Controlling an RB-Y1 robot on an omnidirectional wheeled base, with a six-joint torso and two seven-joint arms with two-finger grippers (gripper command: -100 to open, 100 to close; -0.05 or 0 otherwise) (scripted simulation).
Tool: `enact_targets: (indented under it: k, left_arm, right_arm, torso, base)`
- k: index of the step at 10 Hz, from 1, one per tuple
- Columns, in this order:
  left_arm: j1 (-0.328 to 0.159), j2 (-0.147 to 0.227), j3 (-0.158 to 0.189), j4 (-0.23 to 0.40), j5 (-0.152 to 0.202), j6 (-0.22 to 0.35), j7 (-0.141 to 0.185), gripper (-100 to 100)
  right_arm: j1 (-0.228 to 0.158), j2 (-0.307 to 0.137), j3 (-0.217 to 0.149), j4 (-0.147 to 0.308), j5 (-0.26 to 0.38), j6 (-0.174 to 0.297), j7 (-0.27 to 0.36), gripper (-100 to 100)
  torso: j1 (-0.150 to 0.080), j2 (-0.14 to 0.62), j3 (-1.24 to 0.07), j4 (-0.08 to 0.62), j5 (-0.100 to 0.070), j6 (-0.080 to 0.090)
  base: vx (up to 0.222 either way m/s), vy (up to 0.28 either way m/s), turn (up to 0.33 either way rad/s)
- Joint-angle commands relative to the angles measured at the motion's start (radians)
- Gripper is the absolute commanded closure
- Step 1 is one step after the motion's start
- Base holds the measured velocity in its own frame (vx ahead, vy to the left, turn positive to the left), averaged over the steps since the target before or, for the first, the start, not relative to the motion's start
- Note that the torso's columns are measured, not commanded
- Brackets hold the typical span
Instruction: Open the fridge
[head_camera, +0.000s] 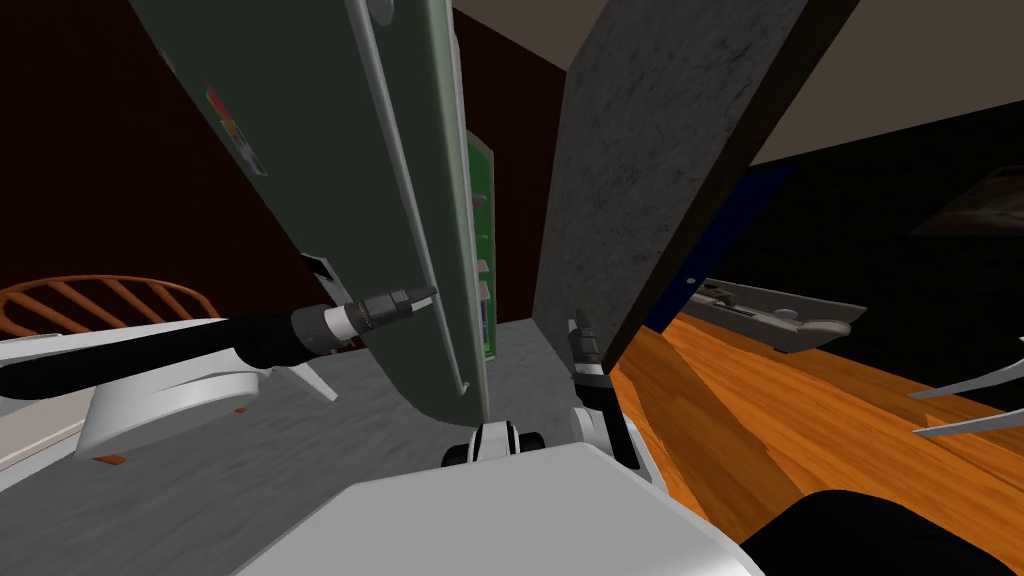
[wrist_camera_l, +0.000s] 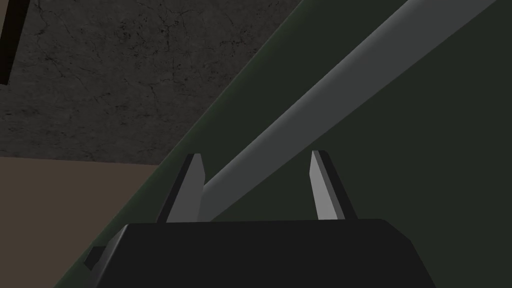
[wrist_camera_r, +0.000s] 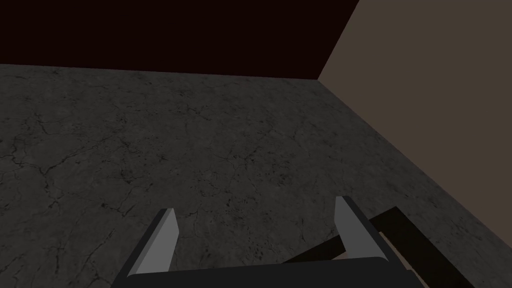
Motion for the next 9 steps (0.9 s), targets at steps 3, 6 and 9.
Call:
enact_targets:
  k: [3,6,9]
  left_arm:
    - [0.007,0.03,0.002,-0.069,0.019,-0.049,-0.018,100]
    - [0.023,0.059,0.007,-0.131,0.032,-0.08,-0.032,100]
    - [0.023,0.074,-0.007,-0.142,0.035,-0.079,-0.05,100]
  right_arm:
    - [0.0,0.0,0.0,0.0,0.0,0.0,0.0,0]
    - [0.0,0.0,0.0,0.0,0.0,0.0,0.0,0]
    - [0.0,0.0,0.0,0.0,0.0,0.0,0.0,0]
  torso:
    - [0.002,0.003,0.003,-0.001,0.002,0.0]
    - [-0.002,0.004,0.002,0.0,0.0,0.002]
    - [-0.01,0.001,0.0,-0.002,-0.002,0.003]
  base:
    - [-0.083,0.179,0.002]
    - [-0.077,0.226,0.005]
    - [-0.052,0.077,-0.004]
